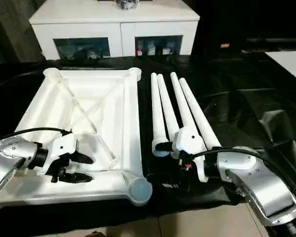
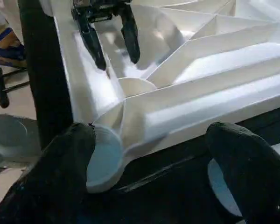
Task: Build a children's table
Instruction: Move table base
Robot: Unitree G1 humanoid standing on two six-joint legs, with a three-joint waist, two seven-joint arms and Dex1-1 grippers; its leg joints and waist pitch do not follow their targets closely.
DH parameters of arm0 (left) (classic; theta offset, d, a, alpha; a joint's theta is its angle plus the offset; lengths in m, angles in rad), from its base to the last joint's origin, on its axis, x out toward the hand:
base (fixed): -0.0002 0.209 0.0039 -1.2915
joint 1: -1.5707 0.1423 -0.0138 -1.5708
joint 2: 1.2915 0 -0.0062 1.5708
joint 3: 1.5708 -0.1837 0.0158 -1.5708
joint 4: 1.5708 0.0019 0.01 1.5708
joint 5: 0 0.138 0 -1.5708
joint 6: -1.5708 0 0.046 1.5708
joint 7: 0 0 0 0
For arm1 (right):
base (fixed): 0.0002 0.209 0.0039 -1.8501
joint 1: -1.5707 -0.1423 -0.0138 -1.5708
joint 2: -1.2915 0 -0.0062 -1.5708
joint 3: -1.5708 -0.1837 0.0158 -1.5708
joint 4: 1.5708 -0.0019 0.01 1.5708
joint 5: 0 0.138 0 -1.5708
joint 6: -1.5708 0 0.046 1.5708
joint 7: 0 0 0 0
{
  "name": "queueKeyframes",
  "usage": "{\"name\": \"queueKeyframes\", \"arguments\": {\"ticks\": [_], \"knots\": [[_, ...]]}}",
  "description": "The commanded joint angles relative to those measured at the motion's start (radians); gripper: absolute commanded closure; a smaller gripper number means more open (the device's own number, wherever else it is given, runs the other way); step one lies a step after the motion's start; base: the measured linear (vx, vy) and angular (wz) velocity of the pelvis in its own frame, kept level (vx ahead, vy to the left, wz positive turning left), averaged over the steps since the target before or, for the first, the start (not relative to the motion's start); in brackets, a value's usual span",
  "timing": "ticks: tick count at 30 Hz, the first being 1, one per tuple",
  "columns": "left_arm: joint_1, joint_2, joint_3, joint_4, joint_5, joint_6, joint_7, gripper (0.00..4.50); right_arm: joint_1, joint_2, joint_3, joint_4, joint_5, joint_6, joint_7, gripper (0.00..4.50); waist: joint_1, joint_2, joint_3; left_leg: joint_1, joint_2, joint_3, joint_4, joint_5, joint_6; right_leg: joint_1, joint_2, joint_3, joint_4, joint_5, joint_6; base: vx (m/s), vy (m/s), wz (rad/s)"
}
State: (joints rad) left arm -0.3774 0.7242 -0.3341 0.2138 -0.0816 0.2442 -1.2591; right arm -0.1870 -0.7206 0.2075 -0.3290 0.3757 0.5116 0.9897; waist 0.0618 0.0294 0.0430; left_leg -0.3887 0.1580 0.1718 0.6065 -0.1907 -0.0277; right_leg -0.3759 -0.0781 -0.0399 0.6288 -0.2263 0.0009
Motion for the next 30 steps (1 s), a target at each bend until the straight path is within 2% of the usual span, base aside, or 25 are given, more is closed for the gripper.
{"name": "queueKeyframes", "arguments": {"ticks": [1, 3, 5, 7, 9, 12, 16, 17, 19, 25, 30], "knots": [[-0.023, 0.008, -0.006, 0.019, 0.031, -0.018, 0.020, 1.99, -0.007, -0.001, 0.012, 0.000, -0.016, -0.008, 0.009, 0.28, 0.005, -0.002, -0.063, 0.025, 0.068, -0.025, -0.071, -0.105, 0.078, 0.034, -0.073, 0.038, -0.056, 0.096, -0.264, 0.000, 0.000, 0.00], [-0.025, 0.010, -0.006, 0.023, 0.035, 0.006, 0.024, 2.14, -0.008, 0.002, 0.015, 0.001, -0.017, -0.008, 0.006, 0.28, 0.005, -0.002, -0.058, 0.027, 0.070, -0.024, -0.076, -0.144, 0.068, 0.031, -0.073, 0.039, -0.061, 0.034, -0.262, 0.000, 0.000, 0.00], [-0.020, 0.024, -0.015, 0.018, 0.042, 0.025, 0.008, 2.26, -0.006, 0.002, 0.021, 0.000, -0.023, -0.012, 0.006, 0.28, 0.004, -0.003, -0.052, 0.029, 0.072, -0.024, -0.083, -0.202, 0.042, 0.029, -0.073, 0.040, -0.067, -0.058, -0.253, 0.000, 0.000, 0.00], [-0.016, 0.031, -0.020, 0.018, 0.045, 0.027, 0.002, 2.44, -0.006, 0.003, 0.023, 0.002, -0.026, -0.014, 0.006, 0.28, 0.003, -0.001, -0.045, 0.034, 0.072, -0.026, -0.090, -0.280, 0.003, 0.023, -0.073, 0.043, -0.077, -0.175, -0.232, 0.000, 0.000, 0.00], [-0.013, 0.035, -0.021, 0.016, 0.048, 0.032, 0.000, 2.60, -0.007, 0.003, 0.024, 0.003, -0.028, -0.014, 0.006, 0.28, 0.003, -0.001, -0.044, 0.037, 0.073, -0.028, -0.093, -0.318, -0.019, 0.022, -0.076, 0.046, -0.081, -0.232, -0.216, 0.000, 0.000, 0.00], [-0.007, 0.040, -0.023, 0.011, 0.061, 0.039, -0.001, 2.82, -0.009, 0.005, 0.024, 0.006, -0.031, -0.016, 0.004, 0.28, 0.003, 0.000, -0.046, 0.038, 0.073, -0.028, -0.093, -0.311, -0.028, 0.019, -0.074, 0.047, -0.081, -0.210, -0.210, 0.000, 0.000, 0.00], [-0.001, 0.040, -0.019, 0.012, 0.071, 0.057, 0.011, 3.04, -0.009, 0.006, 0.030, 0.013, -0.041, -0.025, 0.003, 0.28, 0.004, -0.001, -0.049, 0.034, 0.072, -0.027, -0.091, -0.273, -0.017, 0.022, -0.074, 0.046, -0.077, -0.154, -0.217, 0.000, 0.000, 0.00], [0.000, 0.037, -0.015, 0.014, 0.068, 0.061, 0.014, 3.33, -0.009, 0.006, 0.031, 0.015, -0.044, -0.028, 0.003, 0.28, 0.003, -0.001, -0.050, 0.033, 0.072, -0.027, -0.090, -0.268, -0.014, 0.022, -0.074, 0.046, -0.076, -0.146, -0.219, 0.000, 0.000, 0.00], [0.002, 0.034, -0.011, 0.014, 0.062, 0.069, 0.015, 3.45, -0.009, 0.007, 0.031, 0.016, -0.047, -0.027, 0.004, 0.28, 0.004, -0.001, -0.050, 0.033, 0.071, -0.026, -0.089, -0.259, -0.008, 0.023, -0.074, 0.045, -0.075, -0.131, -0.228, 0.000, 0.000, 0.00], [0.011, 0.037, 0.002, 0.003, 0.064, 0.119, 0.034, 3.85, -0.001, 0.016, 0.021, 0.002, -0.014, 0.001, 0.007, 0.28, 0.004, 0.001, -0.046, 0.035, 0.072, -0.026, -0.092, -0.299, -0.017, 0.020, -0.074, 0.046, -0.080, -0.193, -0.220, 0.000, 0.000, 0.00], [0.035, 0.034, 0.031, -0.009, 0.070, 0.157, 0.091, 4.14, -0.004, 0.026, 0.019, 0.002, -0.014, -0.003, -0.003, 0.28, 0.003, 0.002, -0.044, 0.036, 0.071, -0.028, -0.093, -0.330, -0.028, 0.017, -0.074, 0.047, -0.085, -0.237, -0.211, 0.000, 0.000, 0.00]]}}
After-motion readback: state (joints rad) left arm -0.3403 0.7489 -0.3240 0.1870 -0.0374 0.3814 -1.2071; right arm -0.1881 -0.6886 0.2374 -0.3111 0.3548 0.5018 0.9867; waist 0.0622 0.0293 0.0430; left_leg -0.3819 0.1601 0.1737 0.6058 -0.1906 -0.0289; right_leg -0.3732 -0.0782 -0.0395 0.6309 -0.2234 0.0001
